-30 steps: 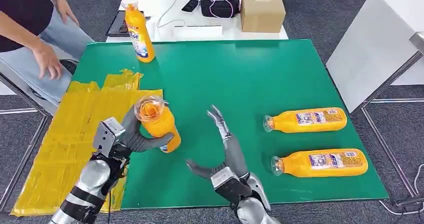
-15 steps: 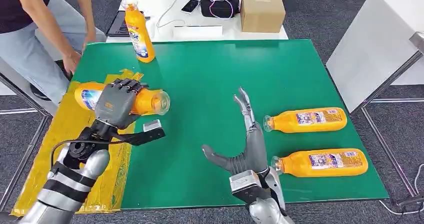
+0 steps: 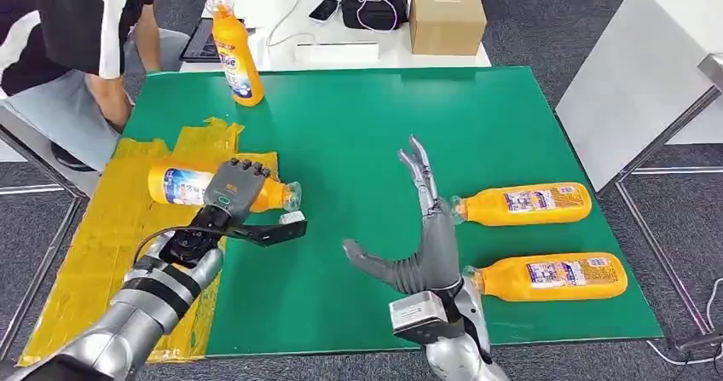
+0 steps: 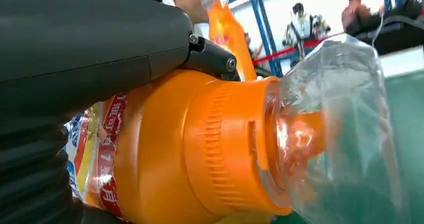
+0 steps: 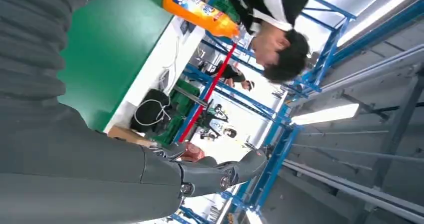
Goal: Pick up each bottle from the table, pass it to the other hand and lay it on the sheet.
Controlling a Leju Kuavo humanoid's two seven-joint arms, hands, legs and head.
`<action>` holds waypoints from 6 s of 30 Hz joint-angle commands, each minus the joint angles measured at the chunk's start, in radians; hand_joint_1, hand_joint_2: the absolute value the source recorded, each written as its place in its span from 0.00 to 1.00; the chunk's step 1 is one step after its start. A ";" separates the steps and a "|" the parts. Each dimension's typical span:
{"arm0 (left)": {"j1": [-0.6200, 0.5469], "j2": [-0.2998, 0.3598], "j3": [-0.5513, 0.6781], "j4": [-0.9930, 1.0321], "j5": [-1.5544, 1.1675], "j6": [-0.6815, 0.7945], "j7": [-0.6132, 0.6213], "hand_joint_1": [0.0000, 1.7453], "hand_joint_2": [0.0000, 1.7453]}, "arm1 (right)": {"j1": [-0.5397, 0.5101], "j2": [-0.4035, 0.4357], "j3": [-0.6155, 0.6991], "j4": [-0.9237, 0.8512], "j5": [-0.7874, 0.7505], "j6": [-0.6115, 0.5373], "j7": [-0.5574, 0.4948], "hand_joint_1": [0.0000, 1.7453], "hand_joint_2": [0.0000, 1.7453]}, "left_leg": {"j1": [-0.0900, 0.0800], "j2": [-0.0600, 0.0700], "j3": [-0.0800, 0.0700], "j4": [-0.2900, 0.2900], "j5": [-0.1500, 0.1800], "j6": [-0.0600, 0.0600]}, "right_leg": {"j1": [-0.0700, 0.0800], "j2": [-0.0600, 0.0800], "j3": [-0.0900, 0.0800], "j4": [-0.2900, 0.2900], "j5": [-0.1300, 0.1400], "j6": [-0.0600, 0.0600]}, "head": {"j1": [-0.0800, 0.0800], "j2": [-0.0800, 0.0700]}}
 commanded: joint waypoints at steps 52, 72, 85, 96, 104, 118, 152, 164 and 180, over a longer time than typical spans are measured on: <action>0.400 -0.112 0.224 -0.769 0.881 0.278 -0.620 0.00 1.00 | -0.002 -0.057 0.014 0.052 0.021 -0.067 0.014 0.00 1.00 | 0.001 0.001 0.000 0.001 -0.002 -0.001 | 0.001 0.000 0.001 -0.001 -0.001 0.000 | 0.000 0.000; 0.511 -0.100 0.250 -0.896 1.121 0.038 -0.636 0.00 1.00 | 0.010 -0.154 -0.049 0.033 0.269 -0.022 0.161 0.00 1.00 | 0.001 0.001 0.003 -0.001 -0.002 -0.001 | 0.001 0.001 0.004 -0.002 -0.001 -0.001 | 0.000 0.000; 0.522 -0.094 0.238 -0.741 1.252 -0.294 -0.535 0.00 1.00 | -0.272 -0.506 -0.175 0.317 0.390 0.328 0.319 0.00 1.00 | -0.001 0.001 0.004 -0.001 0.000 0.001 | -0.001 0.001 0.007 -0.004 0.002 0.001 | 0.000 0.000; 0.478 -0.105 0.175 -0.656 1.261 -0.335 -0.505 0.00 1.00 | -0.531 -0.595 -0.066 0.598 0.433 0.432 0.328 0.00 1.00 | -0.007 -0.001 0.001 0.000 0.003 0.005 | -0.006 0.001 0.002 -0.001 0.004 0.005 | -0.001 0.000; 0.453 -0.105 0.158 -0.623 1.267 -0.347 -0.497 0.00 1.00 | -0.621 -0.605 -0.003 0.727 0.454 0.449 0.293 0.00 1.00 | -0.007 -0.002 0.000 0.000 0.003 0.005 | -0.007 0.000 0.002 -0.001 0.004 0.005 | -0.001 0.000; 0.420 -0.109 0.146 -0.583 1.306 -0.354 -0.492 0.00 1.00 | -0.698 -0.590 0.103 0.962 0.460 0.484 0.246 0.00 1.00 | -0.006 -0.001 0.002 0.001 0.003 0.005 | -0.005 0.001 0.003 -0.001 0.003 0.005 | -0.001 0.000; 0.356 -0.109 0.121 -0.501 1.370 -0.353 -0.503 0.00 1.00 | -0.719 -0.573 0.182 1.234 0.337 0.524 0.218 0.00 1.00 | -0.005 -0.002 0.002 0.000 0.003 0.004 | -0.005 0.000 0.005 -0.003 0.004 0.004 | -0.001 0.000; 0.351 -0.110 0.119 -0.494 1.373 -0.353 -0.503 0.00 1.00 | -0.684 -0.546 0.181 1.264 0.343 0.503 0.226 0.03 1.00 | -0.007 -0.003 0.000 0.000 0.004 0.006 | -0.006 -0.001 0.002 -0.002 0.004 0.005 | -0.001 0.000; 0.362 -0.113 0.120 -0.505 1.375 -0.351 -0.502 0.00 1.00 | -0.650 -0.517 0.113 1.242 0.367 0.405 0.237 1.00 1.00 | -0.006 -0.003 0.000 0.000 0.004 0.006 | -0.005 0.000 0.002 -0.002 0.004 0.005 | -0.001 0.000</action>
